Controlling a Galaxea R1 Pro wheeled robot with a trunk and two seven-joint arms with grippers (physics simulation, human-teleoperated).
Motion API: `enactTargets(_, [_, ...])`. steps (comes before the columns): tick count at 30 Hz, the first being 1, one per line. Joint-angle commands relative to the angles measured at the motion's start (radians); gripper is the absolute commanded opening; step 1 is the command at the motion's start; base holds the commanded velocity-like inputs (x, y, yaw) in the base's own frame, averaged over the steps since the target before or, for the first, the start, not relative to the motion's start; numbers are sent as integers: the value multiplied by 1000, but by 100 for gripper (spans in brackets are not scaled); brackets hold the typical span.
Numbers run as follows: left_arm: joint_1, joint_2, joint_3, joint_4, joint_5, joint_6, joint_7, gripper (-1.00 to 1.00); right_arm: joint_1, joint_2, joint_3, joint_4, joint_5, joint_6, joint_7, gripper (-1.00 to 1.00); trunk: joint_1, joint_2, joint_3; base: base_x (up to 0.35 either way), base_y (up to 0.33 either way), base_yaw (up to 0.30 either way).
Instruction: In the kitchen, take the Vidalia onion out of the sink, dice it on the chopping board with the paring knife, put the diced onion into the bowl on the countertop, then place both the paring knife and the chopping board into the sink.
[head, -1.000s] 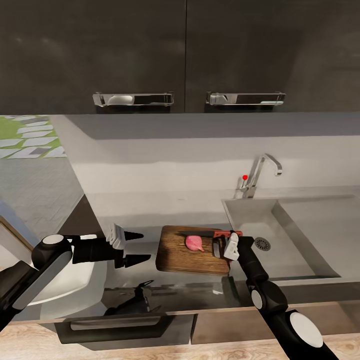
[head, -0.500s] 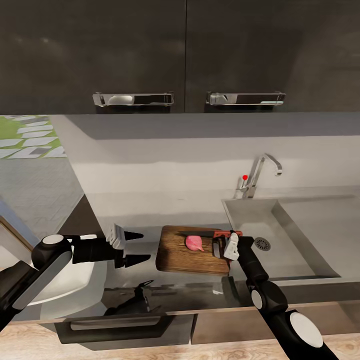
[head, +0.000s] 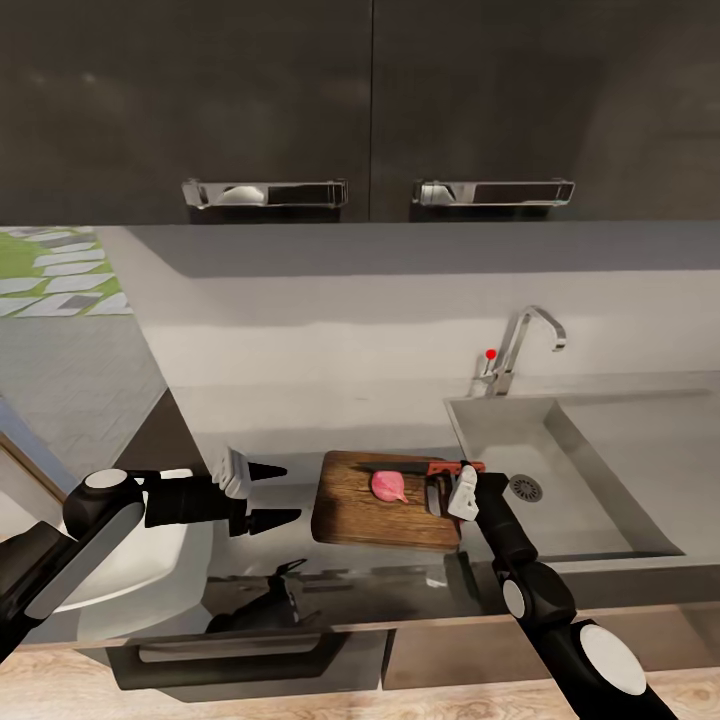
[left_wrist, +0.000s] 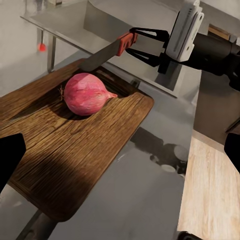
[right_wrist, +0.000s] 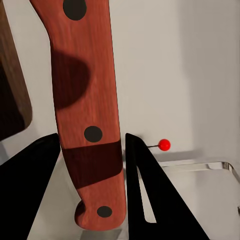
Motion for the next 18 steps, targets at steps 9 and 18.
enactTargets(9, [-1,1,-2,0,9,8,2,100,-1,-1,3,0,11,10,-4,-100,35,-65,-30,0,0,0])
enactTargets(18, [-1,1,-2,0,9,8,2,100,-1,-1,3,0,11,10,-4,-100,54,-100,-46,0,0,0])
